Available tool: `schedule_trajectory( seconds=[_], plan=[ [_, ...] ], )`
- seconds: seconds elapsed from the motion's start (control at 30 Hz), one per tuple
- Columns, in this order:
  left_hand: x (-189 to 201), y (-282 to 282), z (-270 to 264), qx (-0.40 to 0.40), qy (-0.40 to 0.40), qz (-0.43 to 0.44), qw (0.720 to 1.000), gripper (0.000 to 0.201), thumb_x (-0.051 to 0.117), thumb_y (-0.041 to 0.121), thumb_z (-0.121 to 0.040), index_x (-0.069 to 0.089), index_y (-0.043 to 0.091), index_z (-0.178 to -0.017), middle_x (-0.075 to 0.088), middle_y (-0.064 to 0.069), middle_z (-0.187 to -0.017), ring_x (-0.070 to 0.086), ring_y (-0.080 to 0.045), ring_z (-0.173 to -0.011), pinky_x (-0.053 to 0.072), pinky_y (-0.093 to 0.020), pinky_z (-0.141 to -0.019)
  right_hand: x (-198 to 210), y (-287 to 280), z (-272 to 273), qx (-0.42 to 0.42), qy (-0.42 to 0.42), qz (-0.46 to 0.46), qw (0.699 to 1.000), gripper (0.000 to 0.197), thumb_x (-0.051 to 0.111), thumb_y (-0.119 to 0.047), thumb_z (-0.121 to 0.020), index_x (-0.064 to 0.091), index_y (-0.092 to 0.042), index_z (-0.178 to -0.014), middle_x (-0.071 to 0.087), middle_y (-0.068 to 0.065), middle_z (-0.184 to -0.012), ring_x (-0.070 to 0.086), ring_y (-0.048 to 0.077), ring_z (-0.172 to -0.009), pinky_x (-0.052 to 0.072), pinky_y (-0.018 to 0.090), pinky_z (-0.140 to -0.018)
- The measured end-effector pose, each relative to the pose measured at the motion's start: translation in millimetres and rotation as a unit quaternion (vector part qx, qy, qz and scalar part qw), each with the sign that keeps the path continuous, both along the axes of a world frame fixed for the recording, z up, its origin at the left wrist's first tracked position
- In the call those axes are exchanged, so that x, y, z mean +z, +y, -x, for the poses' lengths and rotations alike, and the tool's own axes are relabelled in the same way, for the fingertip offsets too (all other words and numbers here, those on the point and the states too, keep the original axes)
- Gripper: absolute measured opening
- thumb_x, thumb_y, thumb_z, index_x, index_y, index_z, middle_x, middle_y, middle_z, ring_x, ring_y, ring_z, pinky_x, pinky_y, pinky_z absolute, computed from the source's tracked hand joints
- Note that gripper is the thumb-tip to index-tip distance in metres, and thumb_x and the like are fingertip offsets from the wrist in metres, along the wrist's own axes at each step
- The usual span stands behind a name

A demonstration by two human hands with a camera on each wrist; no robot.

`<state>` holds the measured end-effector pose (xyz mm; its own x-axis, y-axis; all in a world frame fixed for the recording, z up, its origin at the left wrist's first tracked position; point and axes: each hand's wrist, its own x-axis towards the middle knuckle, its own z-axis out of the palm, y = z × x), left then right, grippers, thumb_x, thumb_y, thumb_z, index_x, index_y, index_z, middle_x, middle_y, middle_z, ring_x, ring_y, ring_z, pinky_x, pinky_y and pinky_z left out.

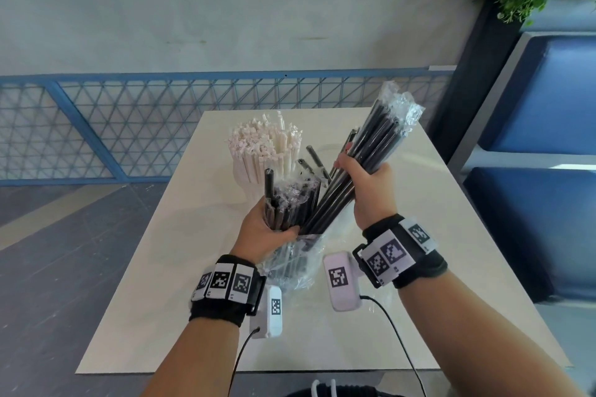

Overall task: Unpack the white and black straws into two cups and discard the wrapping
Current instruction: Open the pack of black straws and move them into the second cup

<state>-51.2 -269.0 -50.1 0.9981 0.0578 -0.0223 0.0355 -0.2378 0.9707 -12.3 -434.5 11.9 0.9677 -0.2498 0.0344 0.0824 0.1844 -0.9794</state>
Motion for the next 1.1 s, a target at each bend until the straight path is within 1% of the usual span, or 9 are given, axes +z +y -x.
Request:
schedule_trajectory(
  seconds=[0.1, 0.3, 0.47, 0.63, 0.73, 0.83, 0.97, 1.0, 1.1],
  plan=[
    [-1, 2, 1, 0.005, 0.003, -0.003, 1.0, 0.047, 0.08, 0.002, -0.067, 0.05, 0.03, -0.09, 0.064, 0.009, -0.088, 0.062, -0.001, -0.082, 0.05, -0.018, -0.076, 12, -6, -5, -0.007, -0.023, -0.029, 0.999, 0.014, 0.06, -0.002, -0.082, 0.062, 0.002, -0.095, 0.059, 0.007, -0.081, 0.059, 0.008, -0.064, 0.05, 0.022, -0.063],
    [-7, 7, -4, 0.036, 0.004, -0.024, 0.999, 0.041, 0.078, 0.004, -0.068, 0.054, 0.019, -0.098, 0.066, 0.007, -0.087, 0.064, -0.011, -0.084, 0.051, -0.031, -0.085, 31, -20, -16, -0.015, -0.056, -0.085, 0.995, 0.012, 0.058, -0.002, -0.082, 0.059, -0.014, -0.084, 0.056, 0.007, -0.078, 0.057, 0.018, -0.072, 0.049, 0.033, -0.071],
    [-5, 7, -5, 0.048, -0.007, -0.025, 0.999, 0.039, 0.078, 0.003, -0.069, 0.054, 0.019, -0.096, 0.064, 0.008, -0.086, 0.063, -0.012, -0.084, 0.049, -0.03, -0.083, 45, -29, -20, -0.066, -0.096, -0.082, 0.99, 0.01, 0.058, 0.0, -0.084, 0.058, -0.01, -0.085, 0.058, 0.008, -0.077, 0.06, 0.009, -0.065, 0.051, 0.021, -0.062],
    [-3, 7, -6, 0.039, -0.014, -0.017, 0.999, 0.041, 0.077, 0.001, -0.069, 0.055, 0.014, -0.101, 0.065, 0.006, -0.088, 0.064, -0.014, -0.086, 0.05, -0.031, -0.084, 52, -29, -36, -0.148, -0.154, 0.011, 0.977, 0.016, 0.067, -0.013, -0.079, 0.061, -0.007, -0.091, 0.061, 0.0, -0.078, 0.059, 0.011, -0.071, 0.051, 0.021, -0.065],
    [-2, 5, -4, 0.044, -0.01, -0.003, 0.999, 0.042, 0.077, -0.001, -0.069, 0.053, 0.016, -0.098, 0.063, 0.007, -0.086, 0.063, -0.013, -0.082, 0.049, -0.027, -0.081, 39, -17, -43, -0.131, -0.159, 0.104, 0.973, 0.025, 0.068, -0.021, -0.082, 0.062, -0.001, -0.096, 0.065, 0.004, -0.082, 0.062, 0.013, -0.07, 0.053, 0.02, -0.063],
    [0, 6, -2, 0.048, -0.009, -0.004, 0.999, 0.042, 0.077, 0.0, -0.069, 0.051, 0.017, -0.098, 0.06, 0.01, -0.084, 0.06, -0.007, -0.079, 0.047, -0.019, -0.075, 16, -7, -48, -0.086, -0.108, 0.165, 0.977, 0.029, 0.069, -0.025, -0.082, 0.062, -0.006, -0.102, 0.067, 0.003, -0.088, 0.062, 0.011, -0.074, 0.052, 0.015, -0.061],
    [1, 6, -2, 0.043, -0.007, -0.005, 0.999, 0.042, 0.078, 0.003, -0.069, 0.05, 0.019, -0.097, 0.06, 0.011, -0.085, 0.059, -0.008, -0.081, 0.046, -0.023, -0.079, -11, -1, -55, -0.04, -0.033, 0.203, 0.978, 0.048, 0.074, -0.024, -0.075, 0.055, -0.008, -0.117, 0.067, 0.006, -0.107, 0.063, 0.02, -0.095, 0.054, 0.036, -0.085],
    [0, 7, -2, 0.04, -0.008, -0.006, 0.999, 0.042, 0.078, 0.003, -0.069, 0.051, 0.019, -0.097, 0.061, 0.011, -0.085, 0.06, -0.009, -0.082, 0.046, -0.02, -0.077, -14, -1, -56, -0.04, -0.03, 0.2, 0.978, 0.056, 0.076, -0.024, -0.073, 0.051, -0.009, -0.121, 0.065, 0.003, -0.108, 0.062, 0.019, -0.098, 0.053, 0.033, -0.087],
    [-3, 8, -2, 0.037, -0.013, -0.002, 0.999, 0.042, 0.078, 0.002, -0.069, 0.051, 0.025, -0.091, 0.062, 0.011, -0.085, 0.061, -0.003, -0.081, 0.047, -0.005, -0.067, -12, -1, -55, -0.044, -0.09, 0.174, 0.98, 0.062, 0.077, -0.014, -0.073, 0.043, -0.015, -0.124, 0.058, -0.009, -0.1, 0.059, 0.004, -0.084, 0.046, 0.006, -0.073]
  ],
)
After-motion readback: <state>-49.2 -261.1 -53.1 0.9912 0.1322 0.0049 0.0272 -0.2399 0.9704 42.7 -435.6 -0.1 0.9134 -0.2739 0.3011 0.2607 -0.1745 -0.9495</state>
